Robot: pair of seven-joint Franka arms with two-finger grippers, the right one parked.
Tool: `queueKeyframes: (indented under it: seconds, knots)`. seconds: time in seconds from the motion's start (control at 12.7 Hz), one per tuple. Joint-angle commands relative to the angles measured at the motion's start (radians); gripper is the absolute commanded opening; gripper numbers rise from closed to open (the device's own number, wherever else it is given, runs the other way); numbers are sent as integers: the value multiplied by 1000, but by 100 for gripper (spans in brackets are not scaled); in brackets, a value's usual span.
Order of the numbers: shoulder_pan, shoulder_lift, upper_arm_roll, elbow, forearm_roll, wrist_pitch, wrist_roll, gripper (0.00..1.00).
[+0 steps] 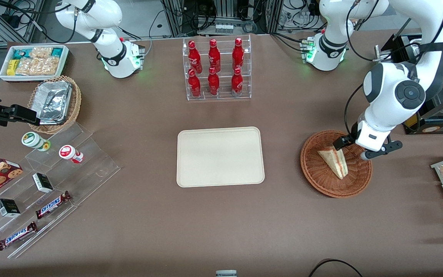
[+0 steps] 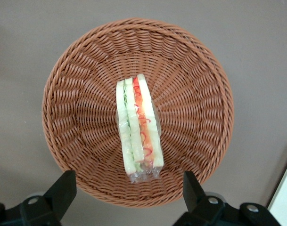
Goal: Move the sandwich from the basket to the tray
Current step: 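Lower the open left gripper and close it on the sandwich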
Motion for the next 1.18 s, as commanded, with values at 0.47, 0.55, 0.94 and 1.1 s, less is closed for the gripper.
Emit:
queueKeyframes:
  seconds: [0.47,0.55,0.94,1.1]
  knots:
    - [-37,84,-3,1,14,66,-238,100]
    - [-38,93,-2,1,20,67,-238,100]
    - [-37,136,0,1,86,78,-243,100]
    - [-32,161,3,-1,86,104,-243,100]
